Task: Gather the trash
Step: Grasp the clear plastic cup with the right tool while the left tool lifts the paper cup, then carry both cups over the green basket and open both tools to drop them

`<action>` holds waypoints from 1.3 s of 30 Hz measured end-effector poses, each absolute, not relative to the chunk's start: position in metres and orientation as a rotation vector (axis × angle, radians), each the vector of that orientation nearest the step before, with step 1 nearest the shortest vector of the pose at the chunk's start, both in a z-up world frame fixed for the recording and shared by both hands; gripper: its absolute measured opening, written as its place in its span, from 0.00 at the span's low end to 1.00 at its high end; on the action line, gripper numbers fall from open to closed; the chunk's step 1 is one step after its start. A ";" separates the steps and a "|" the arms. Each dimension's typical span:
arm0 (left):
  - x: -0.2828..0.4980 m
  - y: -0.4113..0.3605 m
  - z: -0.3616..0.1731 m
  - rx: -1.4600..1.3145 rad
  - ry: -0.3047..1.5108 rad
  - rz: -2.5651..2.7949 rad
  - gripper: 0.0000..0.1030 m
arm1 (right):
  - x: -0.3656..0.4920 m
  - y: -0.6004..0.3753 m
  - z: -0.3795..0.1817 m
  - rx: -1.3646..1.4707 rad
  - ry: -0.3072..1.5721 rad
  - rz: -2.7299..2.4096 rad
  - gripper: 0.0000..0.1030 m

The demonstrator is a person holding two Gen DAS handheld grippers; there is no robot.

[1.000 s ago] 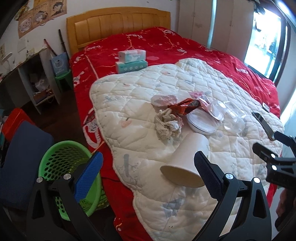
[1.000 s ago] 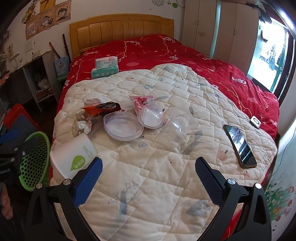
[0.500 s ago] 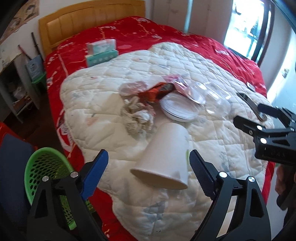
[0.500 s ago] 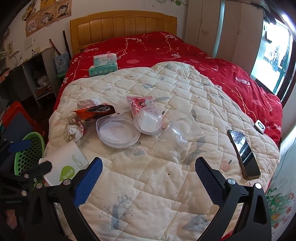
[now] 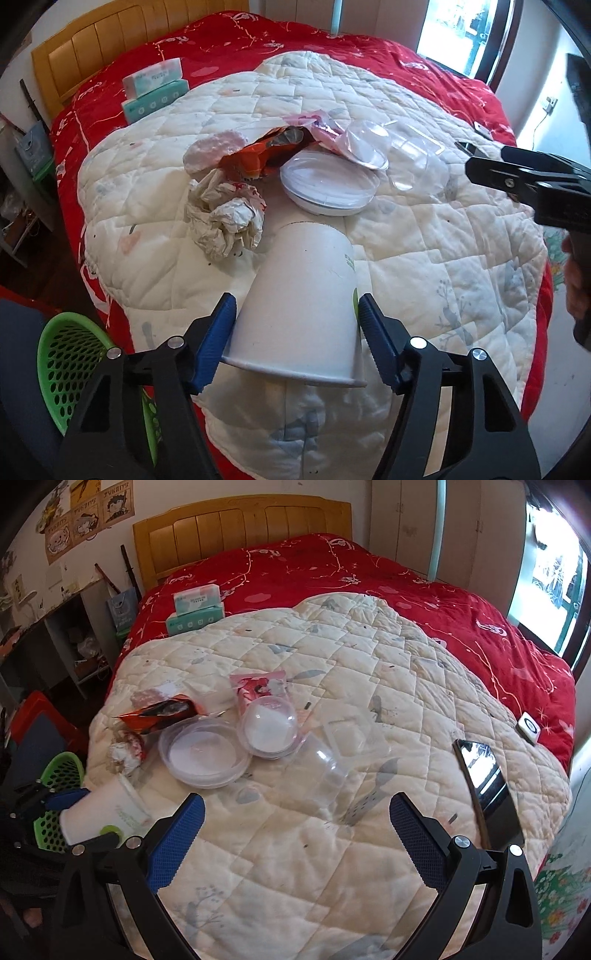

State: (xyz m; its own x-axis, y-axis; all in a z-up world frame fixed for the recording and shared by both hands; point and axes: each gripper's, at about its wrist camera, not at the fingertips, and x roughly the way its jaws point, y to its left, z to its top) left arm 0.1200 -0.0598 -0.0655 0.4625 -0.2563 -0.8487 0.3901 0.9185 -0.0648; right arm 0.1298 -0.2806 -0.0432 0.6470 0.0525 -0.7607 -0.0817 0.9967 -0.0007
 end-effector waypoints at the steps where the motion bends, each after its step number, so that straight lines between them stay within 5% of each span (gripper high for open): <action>1: 0.120 -0.058 -0.065 0.138 1.013 -0.402 0.64 | 0.134 -0.285 -0.045 -0.032 0.868 0.078 0.94; 17: 0.114 -0.014 -0.030 -0.032 0.937 -0.373 0.63 | 0.182 -0.294 -0.091 0.090 0.977 0.100 0.91; 19: 0.112 -0.004 -0.025 -0.049 0.924 -0.358 0.63 | 0.185 -0.292 -0.095 0.110 0.989 0.094 0.71; 24: 0.106 0.024 -0.013 -0.064 0.887 -0.305 0.63 | 0.178 -0.292 -0.094 0.146 0.979 0.068 0.55; 39: 0.081 0.148 -0.027 -0.135 0.892 -0.028 0.64 | 0.111 -0.240 -0.033 0.116 0.887 0.186 0.54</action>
